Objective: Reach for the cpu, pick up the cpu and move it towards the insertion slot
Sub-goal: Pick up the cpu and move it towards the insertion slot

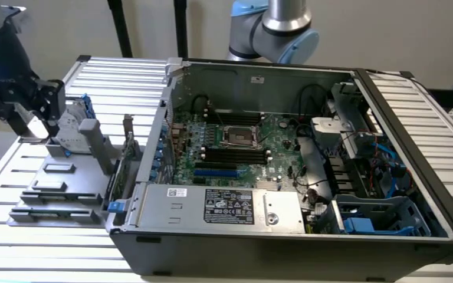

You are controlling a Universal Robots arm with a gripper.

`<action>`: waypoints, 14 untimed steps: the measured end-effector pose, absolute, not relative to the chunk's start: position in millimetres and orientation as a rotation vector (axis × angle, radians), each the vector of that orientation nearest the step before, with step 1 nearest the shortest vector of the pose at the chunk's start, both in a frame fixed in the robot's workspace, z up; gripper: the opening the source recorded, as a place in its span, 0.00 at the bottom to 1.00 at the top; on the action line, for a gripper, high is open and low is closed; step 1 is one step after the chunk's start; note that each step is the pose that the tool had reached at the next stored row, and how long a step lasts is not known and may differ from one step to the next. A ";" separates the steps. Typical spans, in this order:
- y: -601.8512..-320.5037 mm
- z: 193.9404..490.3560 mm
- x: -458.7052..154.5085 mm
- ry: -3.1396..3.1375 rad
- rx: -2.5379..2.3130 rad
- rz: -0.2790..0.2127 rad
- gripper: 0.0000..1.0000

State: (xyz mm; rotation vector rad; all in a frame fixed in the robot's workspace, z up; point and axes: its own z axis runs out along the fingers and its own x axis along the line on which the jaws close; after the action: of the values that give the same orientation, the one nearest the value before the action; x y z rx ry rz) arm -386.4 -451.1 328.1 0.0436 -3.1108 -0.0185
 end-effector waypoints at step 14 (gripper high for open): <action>-454.4 381.2 -322.7 -3.105 0.044 -0.043 0.55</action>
State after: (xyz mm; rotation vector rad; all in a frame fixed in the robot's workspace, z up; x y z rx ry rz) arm -322.7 -454.4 381.2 0.0438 -3.1052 -0.0425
